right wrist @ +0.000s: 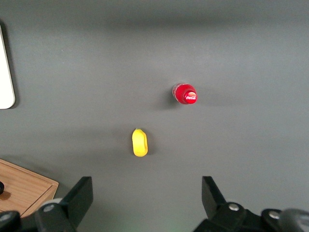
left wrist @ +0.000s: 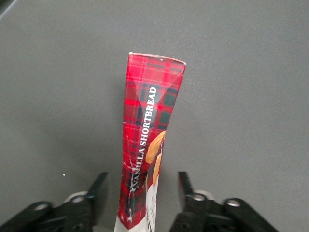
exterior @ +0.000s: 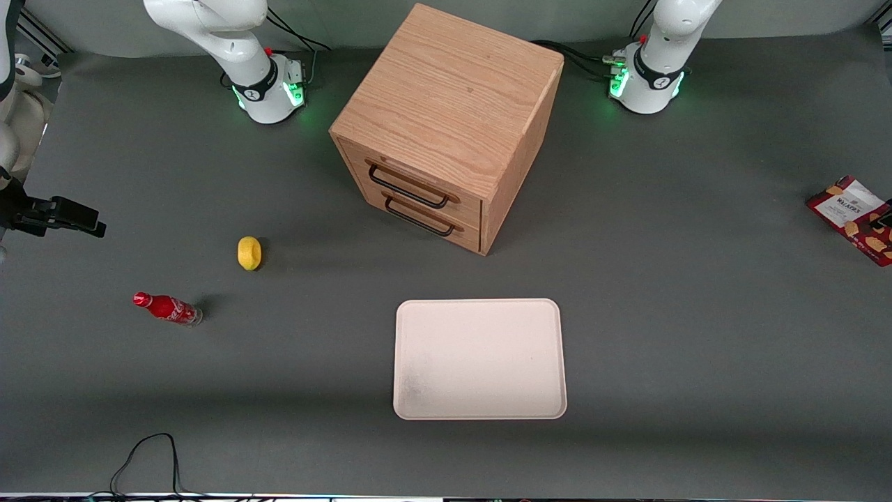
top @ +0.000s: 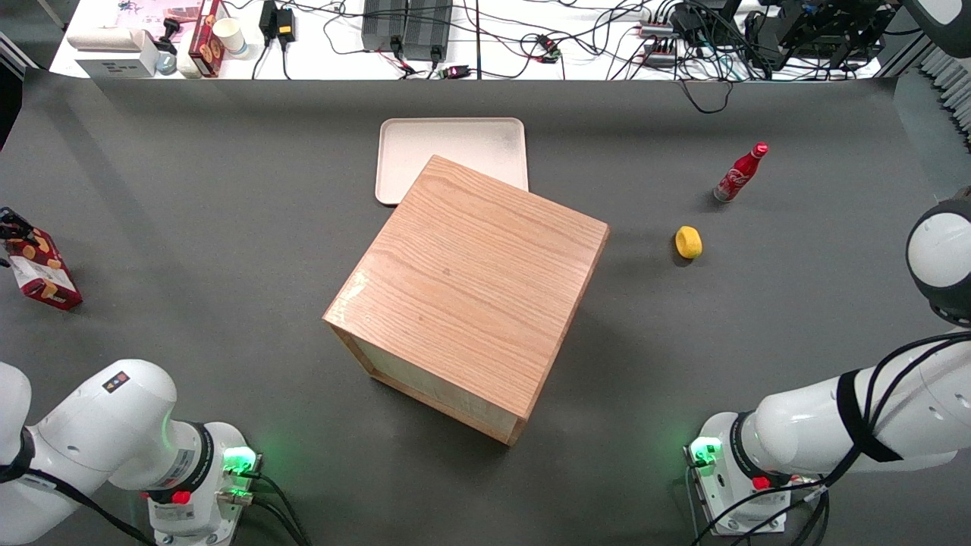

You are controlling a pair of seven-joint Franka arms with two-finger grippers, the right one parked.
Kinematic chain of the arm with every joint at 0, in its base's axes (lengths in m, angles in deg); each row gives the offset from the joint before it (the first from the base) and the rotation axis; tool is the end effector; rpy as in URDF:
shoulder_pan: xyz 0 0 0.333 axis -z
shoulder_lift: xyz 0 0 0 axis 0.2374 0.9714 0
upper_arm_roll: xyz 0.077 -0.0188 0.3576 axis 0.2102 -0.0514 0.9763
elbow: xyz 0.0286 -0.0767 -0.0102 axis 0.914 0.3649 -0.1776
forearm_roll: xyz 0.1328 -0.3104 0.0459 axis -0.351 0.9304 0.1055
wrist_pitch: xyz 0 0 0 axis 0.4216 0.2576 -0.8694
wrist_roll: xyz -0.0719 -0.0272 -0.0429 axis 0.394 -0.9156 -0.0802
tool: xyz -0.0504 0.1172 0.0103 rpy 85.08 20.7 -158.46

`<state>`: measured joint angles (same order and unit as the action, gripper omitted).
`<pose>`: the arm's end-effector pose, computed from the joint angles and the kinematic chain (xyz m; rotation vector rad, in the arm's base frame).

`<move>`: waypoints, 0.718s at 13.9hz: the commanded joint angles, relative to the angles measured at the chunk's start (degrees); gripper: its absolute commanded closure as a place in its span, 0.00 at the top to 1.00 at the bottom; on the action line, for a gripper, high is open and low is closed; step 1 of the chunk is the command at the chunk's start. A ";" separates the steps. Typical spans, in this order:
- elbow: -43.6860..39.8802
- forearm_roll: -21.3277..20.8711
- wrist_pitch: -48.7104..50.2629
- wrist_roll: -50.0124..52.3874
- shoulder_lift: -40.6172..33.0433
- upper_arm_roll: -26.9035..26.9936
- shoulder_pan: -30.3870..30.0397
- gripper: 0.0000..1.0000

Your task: Place red cookie box on tray

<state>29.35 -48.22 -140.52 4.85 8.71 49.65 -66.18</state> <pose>0.3961 0.4287 0.3263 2.8698 1.2078 0.1409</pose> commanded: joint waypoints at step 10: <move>-11.74 0.18 16.72 -3.47 -0.80 0.49 0.50 0.00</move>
<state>23.23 -48.23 -131.99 2.51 9.52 49.69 -66.16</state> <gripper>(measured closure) 0.978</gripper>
